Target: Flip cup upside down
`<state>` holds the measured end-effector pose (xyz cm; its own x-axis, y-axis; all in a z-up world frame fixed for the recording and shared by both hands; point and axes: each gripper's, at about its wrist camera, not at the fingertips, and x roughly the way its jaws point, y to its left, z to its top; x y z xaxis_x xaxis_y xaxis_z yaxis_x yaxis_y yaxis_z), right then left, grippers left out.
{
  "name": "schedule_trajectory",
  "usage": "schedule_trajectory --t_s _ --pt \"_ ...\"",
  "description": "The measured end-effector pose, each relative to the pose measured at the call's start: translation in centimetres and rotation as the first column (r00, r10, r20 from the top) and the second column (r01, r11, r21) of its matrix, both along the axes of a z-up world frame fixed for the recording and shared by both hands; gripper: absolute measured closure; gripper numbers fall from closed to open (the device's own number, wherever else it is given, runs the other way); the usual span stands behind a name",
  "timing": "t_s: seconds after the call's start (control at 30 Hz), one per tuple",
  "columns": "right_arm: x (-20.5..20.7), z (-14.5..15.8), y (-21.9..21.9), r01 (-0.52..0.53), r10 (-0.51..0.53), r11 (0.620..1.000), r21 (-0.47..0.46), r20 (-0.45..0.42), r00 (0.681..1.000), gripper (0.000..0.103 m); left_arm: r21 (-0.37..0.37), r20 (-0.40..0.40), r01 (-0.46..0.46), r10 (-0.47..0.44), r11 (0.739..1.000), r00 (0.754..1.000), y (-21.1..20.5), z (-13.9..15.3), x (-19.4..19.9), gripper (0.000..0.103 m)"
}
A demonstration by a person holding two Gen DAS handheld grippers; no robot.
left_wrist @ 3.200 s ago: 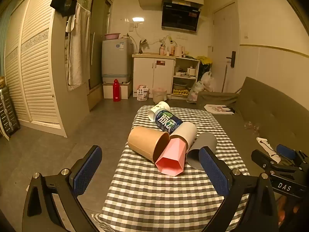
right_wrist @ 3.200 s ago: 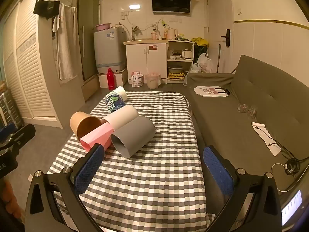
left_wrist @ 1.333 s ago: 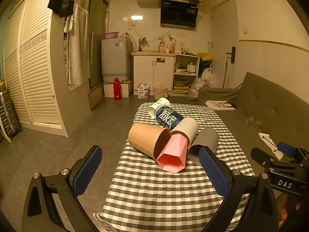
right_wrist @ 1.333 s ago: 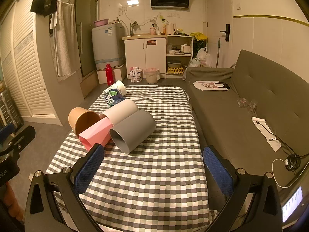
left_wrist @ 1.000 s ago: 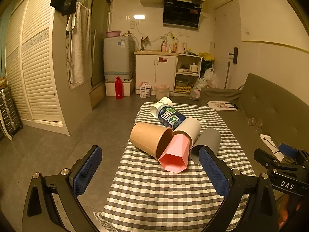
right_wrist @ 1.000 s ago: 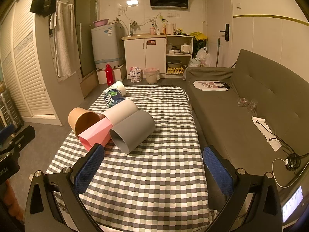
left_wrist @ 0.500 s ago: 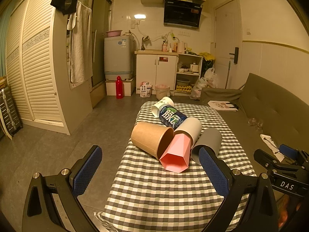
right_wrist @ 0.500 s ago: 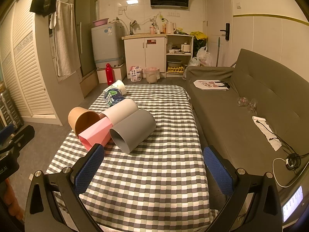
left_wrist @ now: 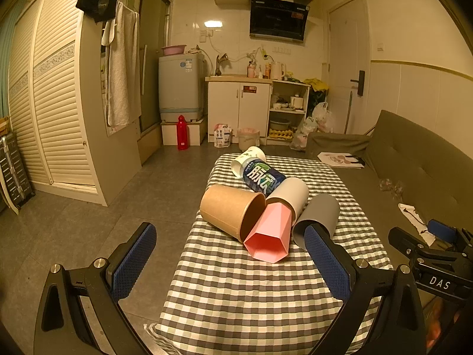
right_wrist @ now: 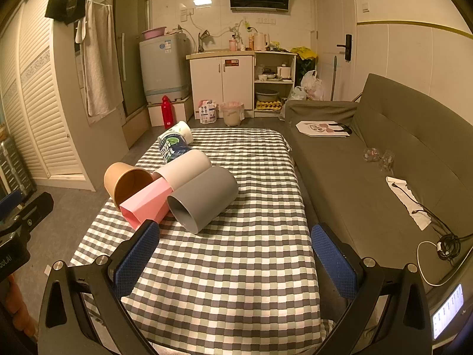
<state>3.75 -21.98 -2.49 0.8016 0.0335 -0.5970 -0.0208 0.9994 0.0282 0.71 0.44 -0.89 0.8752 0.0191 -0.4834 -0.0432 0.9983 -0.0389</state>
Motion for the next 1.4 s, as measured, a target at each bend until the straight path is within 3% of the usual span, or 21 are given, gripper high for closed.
schedule_trajectory --t_s 0.5,0.87,1.23,1.4 --pt "0.4 -0.2 0.5 -0.010 0.010 1.000 -0.011 -0.020 1.000 0.000 -0.004 -0.012 0.000 0.000 1.000 1.000 0.1 -0.5 0.2 0.000" --pt "3.0 0.8 1.2 -0.022 0.021 1.000 -0.010 -0.107 0.994 0.000 0.014 -0.055 0.016 -0.015 1.000 0.998 0.7 0.3 3.5 0.000" --pt "11.2 1.3 5.7 -0.078 0.075 0.997 -0.002 -0.249 0.966 0.000 -0.019 -0.162 -0.044 0.040 0.999 0.986 4.7 -0.7 7.4 0.000" --pt "17.1 0.6 8.3 -0.123 0.113 0.992 -0.003 -0.372 0.921 0.000 -0.048 -0.184 -0.073 0.063 0.996 0.981 6.6 -1.3 8.3 0.000"
